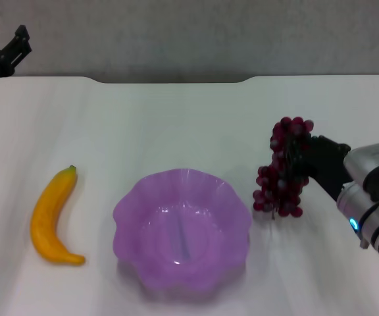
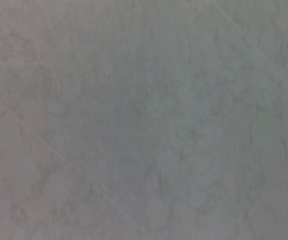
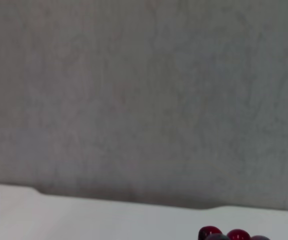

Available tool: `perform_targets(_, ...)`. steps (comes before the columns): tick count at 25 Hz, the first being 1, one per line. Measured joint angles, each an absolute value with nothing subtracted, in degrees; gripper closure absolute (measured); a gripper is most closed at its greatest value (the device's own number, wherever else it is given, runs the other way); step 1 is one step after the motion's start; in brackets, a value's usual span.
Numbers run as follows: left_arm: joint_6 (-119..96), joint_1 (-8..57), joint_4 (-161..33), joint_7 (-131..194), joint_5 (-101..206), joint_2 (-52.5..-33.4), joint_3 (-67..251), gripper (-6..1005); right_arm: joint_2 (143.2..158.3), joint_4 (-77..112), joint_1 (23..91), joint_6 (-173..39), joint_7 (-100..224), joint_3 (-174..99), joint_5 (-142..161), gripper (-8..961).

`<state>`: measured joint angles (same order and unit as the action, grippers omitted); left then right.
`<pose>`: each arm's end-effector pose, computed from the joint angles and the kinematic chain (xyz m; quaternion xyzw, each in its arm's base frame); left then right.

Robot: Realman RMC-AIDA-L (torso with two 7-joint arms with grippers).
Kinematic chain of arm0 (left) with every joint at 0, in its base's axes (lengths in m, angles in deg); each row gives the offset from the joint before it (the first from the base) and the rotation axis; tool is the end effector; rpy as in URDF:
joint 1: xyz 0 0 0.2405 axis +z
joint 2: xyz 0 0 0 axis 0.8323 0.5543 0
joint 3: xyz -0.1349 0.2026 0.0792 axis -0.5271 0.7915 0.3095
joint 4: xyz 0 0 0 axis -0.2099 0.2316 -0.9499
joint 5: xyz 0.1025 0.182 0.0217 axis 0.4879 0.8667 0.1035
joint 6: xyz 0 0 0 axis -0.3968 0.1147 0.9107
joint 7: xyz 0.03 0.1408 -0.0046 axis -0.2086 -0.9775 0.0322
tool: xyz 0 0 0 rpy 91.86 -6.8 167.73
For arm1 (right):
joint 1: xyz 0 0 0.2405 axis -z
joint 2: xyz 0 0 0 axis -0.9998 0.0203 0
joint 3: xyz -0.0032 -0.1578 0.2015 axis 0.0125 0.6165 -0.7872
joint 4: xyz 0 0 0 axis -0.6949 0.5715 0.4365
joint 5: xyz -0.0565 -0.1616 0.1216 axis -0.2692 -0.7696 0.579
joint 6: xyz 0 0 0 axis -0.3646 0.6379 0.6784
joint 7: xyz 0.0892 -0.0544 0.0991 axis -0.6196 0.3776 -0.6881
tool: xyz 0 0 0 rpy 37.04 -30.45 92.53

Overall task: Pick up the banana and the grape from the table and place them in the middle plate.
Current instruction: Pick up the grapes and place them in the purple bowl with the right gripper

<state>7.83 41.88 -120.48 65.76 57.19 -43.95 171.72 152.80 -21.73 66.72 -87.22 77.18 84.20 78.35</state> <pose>-0.2592 0.3975 0.0850 -0.6948 -0.2315 -0.3204 0.6008 0.2655 0.3617 -0.0671 -0.7737 0.2988 0.2140 0.5161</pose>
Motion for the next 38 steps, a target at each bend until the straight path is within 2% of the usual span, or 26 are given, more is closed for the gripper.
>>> perform_targets(9, 7.8, 42.4, -120.5, 65.8, 57.4, -43.93, 171.7, 126, 152.67, -25.7, 67.6, -86.9, 77.8, 80.6, 78.2, 716)
perform_targets(17, 7.8, 42.3, -120.7, 65.8, 57.3, -43.93, 171.7, 126, 152.68, -36.8, 70.9, -78.4, 90.1, 71.0, 78.1, 721)
perform_targets(38, 7.8, 40.7, -120.5, 65.8, 57.2, -44.24, 171.7, 126, 152.95, -38.8, 64.8, -79.7, 92.3, 76.9, 77.5, 735)
